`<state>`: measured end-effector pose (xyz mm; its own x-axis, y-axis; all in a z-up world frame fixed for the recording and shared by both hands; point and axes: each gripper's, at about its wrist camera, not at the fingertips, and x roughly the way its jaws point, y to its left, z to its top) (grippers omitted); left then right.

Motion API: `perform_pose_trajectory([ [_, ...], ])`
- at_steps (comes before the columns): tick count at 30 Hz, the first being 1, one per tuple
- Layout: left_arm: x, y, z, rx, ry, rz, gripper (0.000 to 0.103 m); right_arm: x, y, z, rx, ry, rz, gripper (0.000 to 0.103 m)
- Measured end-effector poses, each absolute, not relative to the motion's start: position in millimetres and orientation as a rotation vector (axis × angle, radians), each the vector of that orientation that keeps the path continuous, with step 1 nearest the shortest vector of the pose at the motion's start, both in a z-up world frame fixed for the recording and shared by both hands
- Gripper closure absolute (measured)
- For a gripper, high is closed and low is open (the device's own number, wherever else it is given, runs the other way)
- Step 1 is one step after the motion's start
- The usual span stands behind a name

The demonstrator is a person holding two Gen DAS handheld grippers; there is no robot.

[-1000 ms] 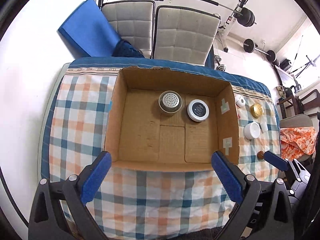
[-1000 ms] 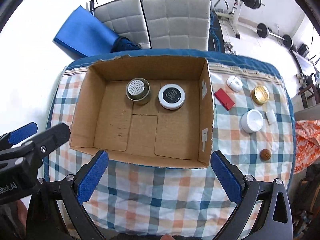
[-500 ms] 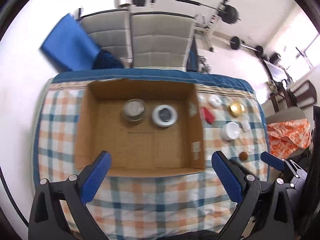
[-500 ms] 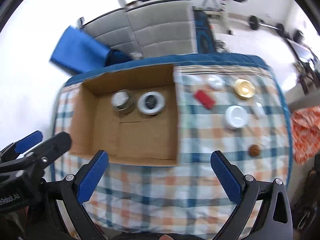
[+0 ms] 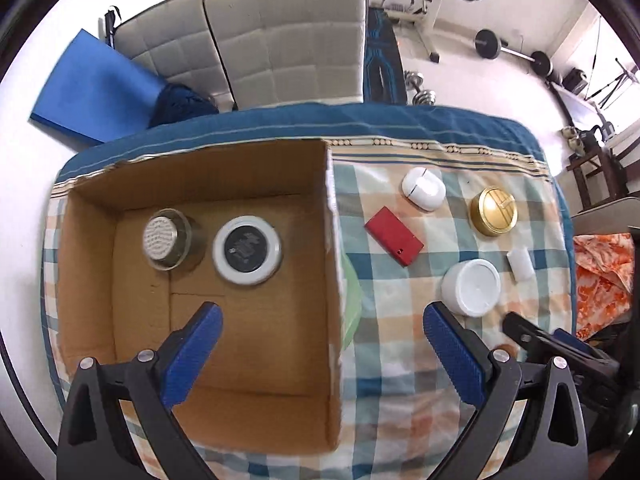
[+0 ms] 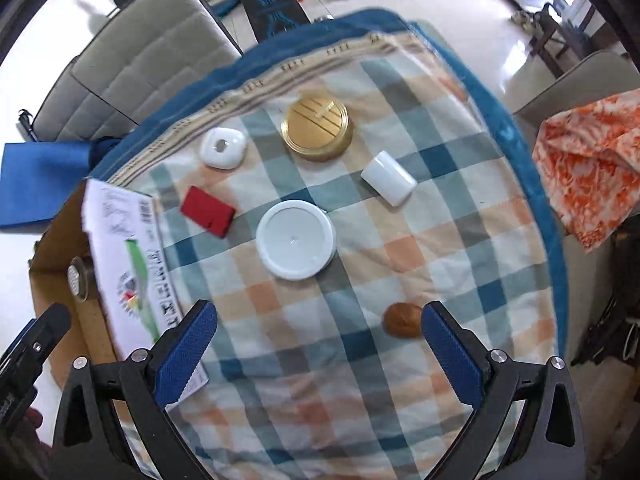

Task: Organize rigid objects
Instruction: 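Withdraw both tools from the box toward the remaining items, then grasp the white round lid with the right tool while the left tool grasps the gold tin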

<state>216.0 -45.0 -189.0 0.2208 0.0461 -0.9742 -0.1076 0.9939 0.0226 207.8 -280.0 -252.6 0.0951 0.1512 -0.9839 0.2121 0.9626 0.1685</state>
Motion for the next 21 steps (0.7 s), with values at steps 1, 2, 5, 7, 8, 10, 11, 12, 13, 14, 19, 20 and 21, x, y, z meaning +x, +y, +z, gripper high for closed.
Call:
perform_pose_trajectory([
  [1, 221, -47, -195, -0.046, 1.353, 0.112, 0.0, 215, -278, -265, 0.298, 1.494, -0.045, 0.0],
  [2, 226, -50, -201, -0.034, 1.362, 0.12, 0.0, 218, -276, -273, 0.29, 1.5, -0.05, 0.0],
  [5, 238, -55, -216, -0.005, 1.39, 0.136, 0.0, 235, -264, -307, 0.272, 1.549, -0.051, 0.002],
  [7, 244, -57, -223, 0.01, 1.403, 0.149, 0.0, 242, -259, -322, 0.259, 1.582, -0.049, 0.01],
  [8, 247, -58, -226, 0.013, 1.406, 0.153, 0.0, 245, -256, -334, 0.248, 1.607, -0.052, 0.019],
  [10, 251, -59, -228, 0.025, 1.408, 0.166, 0.0, 248, -254, -345, 0.255, 1.629, -0.044, 0.03],
  [11, 253, -59, -229, 0.031, 1.41, 0.168, 0.0, 248, -253, -350, 0.257, 1.635, -0.047, 0.031],
  [12, 254, -60, -229, 0.035, 1.41, 0.168, 0.0, 247, -252, -350, 0.242, 1.631, -0.05, 0.032],
  [13, 255, -61, -229, 0.04, 1.41, 0.17, 0.0, 246, -251, -351, 0.229, 1.623, -0.049, 0.033],
  [14, 256, -63, -227, 0.046, 1.411, 0.17, 0.0, 244, -250, -351, 0.217, 1.621, -0.043, 0.033],
  [19, 259, -77, -210, 0.056, 1.387, 0.144, 0.0, 234, -258, -330, 0.203, 1.596, -0.007, 0.034],
  [20, 260, -82, -205, 0.052, 1.38, 0.125, 0.0, 232, -266, -322, 0.213, 1.581, -0.002, 0.034],
  [21, 262, -89, -201, 0.046, 1.373, 0.106, 0.0, 229, -275, -312, 0.224, 1.561, -0.004, 0.034],
])
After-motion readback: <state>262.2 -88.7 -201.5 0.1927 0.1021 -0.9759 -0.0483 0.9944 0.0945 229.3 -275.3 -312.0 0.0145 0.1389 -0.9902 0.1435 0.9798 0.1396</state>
